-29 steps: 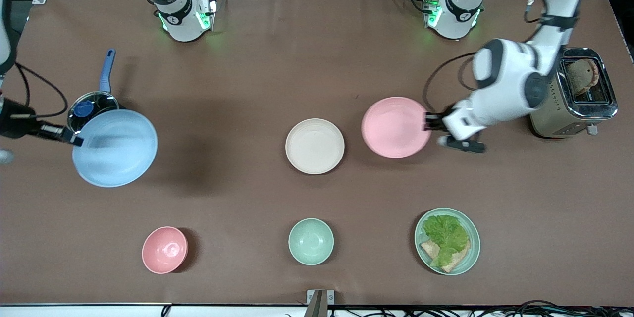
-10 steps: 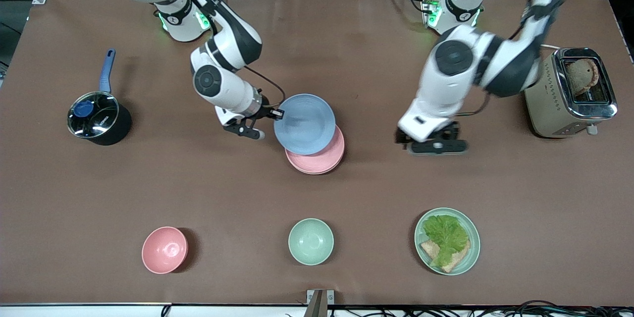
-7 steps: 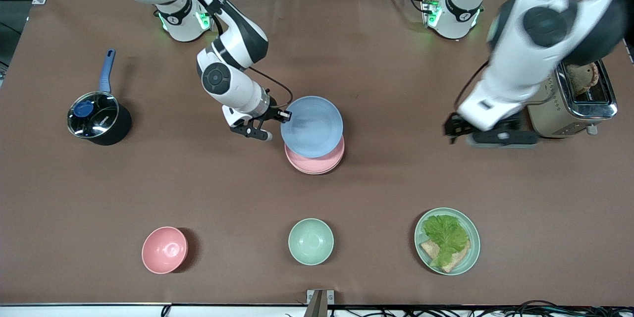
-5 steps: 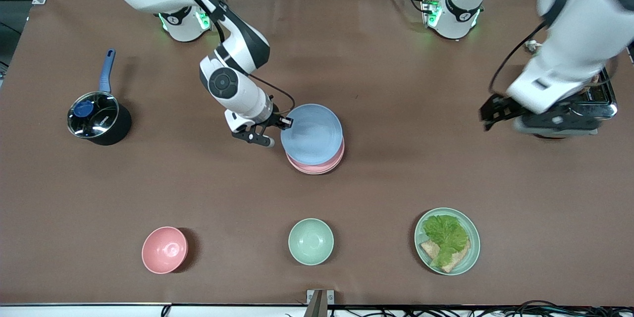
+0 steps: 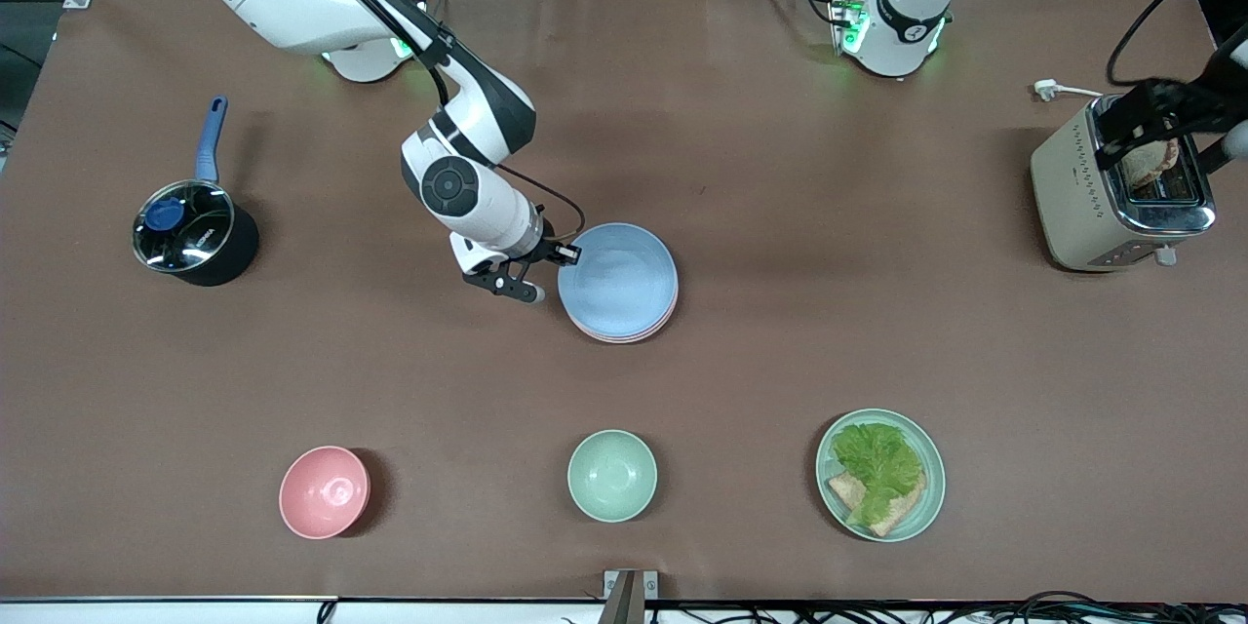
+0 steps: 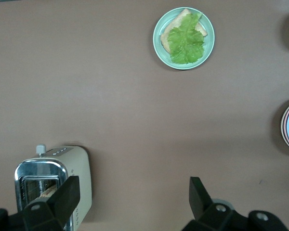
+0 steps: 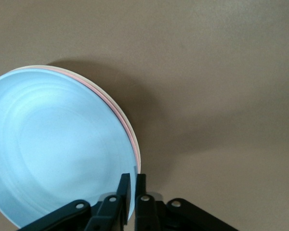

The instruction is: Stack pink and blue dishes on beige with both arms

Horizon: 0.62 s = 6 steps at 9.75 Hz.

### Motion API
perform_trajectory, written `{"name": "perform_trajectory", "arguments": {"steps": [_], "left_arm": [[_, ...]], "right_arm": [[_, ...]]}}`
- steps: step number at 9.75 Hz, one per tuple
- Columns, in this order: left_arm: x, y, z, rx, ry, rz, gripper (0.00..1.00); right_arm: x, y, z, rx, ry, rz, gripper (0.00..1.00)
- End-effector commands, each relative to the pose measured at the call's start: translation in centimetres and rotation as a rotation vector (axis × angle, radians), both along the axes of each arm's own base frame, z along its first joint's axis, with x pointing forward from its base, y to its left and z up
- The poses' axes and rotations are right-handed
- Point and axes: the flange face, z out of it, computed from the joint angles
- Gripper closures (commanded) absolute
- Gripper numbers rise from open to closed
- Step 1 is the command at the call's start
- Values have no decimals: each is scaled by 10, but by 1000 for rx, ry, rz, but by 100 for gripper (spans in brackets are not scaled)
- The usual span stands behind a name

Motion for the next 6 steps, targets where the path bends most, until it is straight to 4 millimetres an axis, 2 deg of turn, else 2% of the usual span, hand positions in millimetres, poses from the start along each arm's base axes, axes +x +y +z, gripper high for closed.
{"name": "perform_trajectory", "arguments": {"steps": [1, 2, 4, 5, 6], "left_arm": [[0, 13, -11, -15, 25, 9, 0], [6, 14, -7, -16, 17, 16, 0], [6, 13, -2, -14, 23, 13, 0], [6, 23, -3, -15, 32, 28, 0], [5, 31, -8, -19, 48, 38, 0]], "right_arm": [[5, 6, 34, -9, -38, -11, 0], [6, -3, 68, -52, -56, -4, 0], [27, -64, 168, -171, -132, -15, 0], [41, -101, 213, -221, -149, 17, 0], [63, -149, 252, -245, -175, 16, 0]]}}
